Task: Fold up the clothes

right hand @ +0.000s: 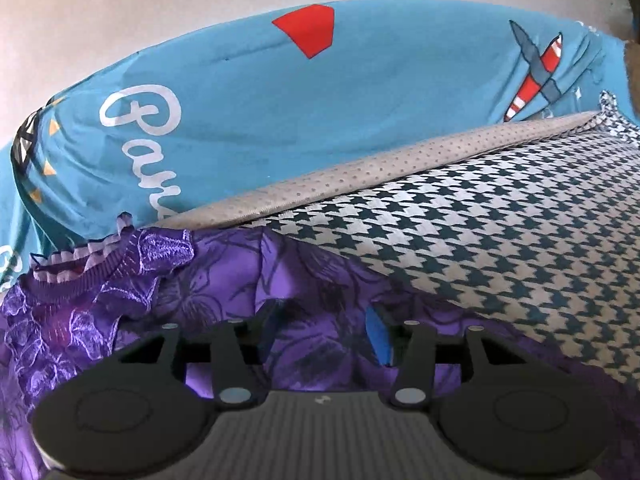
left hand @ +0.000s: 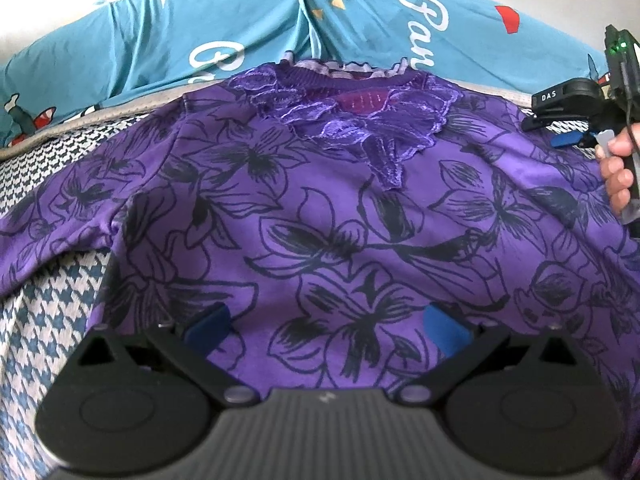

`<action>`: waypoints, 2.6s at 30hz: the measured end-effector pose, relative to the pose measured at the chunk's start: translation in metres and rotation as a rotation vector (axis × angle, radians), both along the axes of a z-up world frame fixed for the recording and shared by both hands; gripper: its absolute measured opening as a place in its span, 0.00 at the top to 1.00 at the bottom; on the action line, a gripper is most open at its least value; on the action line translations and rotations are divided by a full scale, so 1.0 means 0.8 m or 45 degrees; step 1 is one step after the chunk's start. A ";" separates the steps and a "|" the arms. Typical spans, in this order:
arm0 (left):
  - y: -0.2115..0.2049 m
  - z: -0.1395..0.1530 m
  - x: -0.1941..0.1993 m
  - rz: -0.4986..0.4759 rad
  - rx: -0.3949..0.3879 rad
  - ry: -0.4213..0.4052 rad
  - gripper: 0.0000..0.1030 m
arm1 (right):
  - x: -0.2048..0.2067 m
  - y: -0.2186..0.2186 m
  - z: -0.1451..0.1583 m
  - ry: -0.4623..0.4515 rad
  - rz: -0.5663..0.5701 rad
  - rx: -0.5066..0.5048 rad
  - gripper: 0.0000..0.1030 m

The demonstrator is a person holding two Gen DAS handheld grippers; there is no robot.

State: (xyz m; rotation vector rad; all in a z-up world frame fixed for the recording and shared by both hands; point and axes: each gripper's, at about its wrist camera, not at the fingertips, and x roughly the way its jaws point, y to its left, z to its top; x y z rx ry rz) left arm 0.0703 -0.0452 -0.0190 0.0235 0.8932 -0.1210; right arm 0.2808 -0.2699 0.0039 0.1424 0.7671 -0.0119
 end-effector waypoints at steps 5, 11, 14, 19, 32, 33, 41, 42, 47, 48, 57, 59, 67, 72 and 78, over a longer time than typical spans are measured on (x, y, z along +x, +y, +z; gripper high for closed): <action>-0.003 -0.002 0.004 0.003 -0.005 0.009 0.00 | 0.014 0.012 -0.003 -0.023 0.019 -0.056 0.54; -0.006 -0.006 0.009 0.002 0.009 0.016 0.00 | 0.020 0.042 -0.011 -0.070 0.098 -0.230 0.94; -0.008 -0.007 0.011 0.006 0.010 0.016 0.00 | 0.020 0.046 -0.012 -0.094 0.084 -0.236 0.96; -0.011 -0.007 0.015 0.000 0.017 0.009 0.00 | 0.021 0.039 0.002 -0.188 -0.025 -0.181 0.97; -0.010 -0.007 0.016 -0.014 0.021 0.009 0.00 | 0.047 0.045 -0.013 -0.132 -0.171 -0.129 0.95; -0.010 -0.006 0.016 -0.014 0.017 0.010 0.00 | 0.046 0.045 -0.012 -0.131 -0.170 -0.131 0.90; -0.022 0.005 0.006 -0.069 0.014 -0.027 0.00 | 0.003 0.031 0.027 -0.210 -0.182 -0.065 0.65; -0.024 0.006 0.005 -0.078 0.015 -0.028 0.00 | -0.004 0.028 0.030 -0.210 -0.175 -0.055 0.64; -0.029 0.009 -0.005 -0.111 0.019 -0.040 0.00 | -0.039 0.008 0.031 -0.157 -0.172 0.022 0.59; -0.029 0.010 -0.007 -0.114 0.019 -0.043 0.00 | -0.046 0.004 0.030 -0.150 -0.168 0.031 0.59; -0.030 0.011 -0.018 -0.129 0.052 -0.063 0.00 | -0.114 -0.006 0.039 -0.076 -0.187 0.000 0.56; -0.029 0.010 -0.018 -0.127 0.056 -0.062 0.00 | -0.128 -0.015 0.043 -0.071 -0.208 -0.018 0.51; -0.031 0.004 -0.022 -0.133 0.092 -0.064 0.00 | -0.179 -0.075 0.052 -0.049 -0.355 -0.082 0.48; -0.035 0.004 -0.027 -0.155 0.117 -0.078 0.00 | -0.201 -0.119 0.052 -0.019 -0.501 -0.197 0.47; -0.040 0.002 -0.033 -0.177 0.143 -0.091 0.00 | -0.212 -0.159 0.043 0.044 -0.661 -0.331 0.43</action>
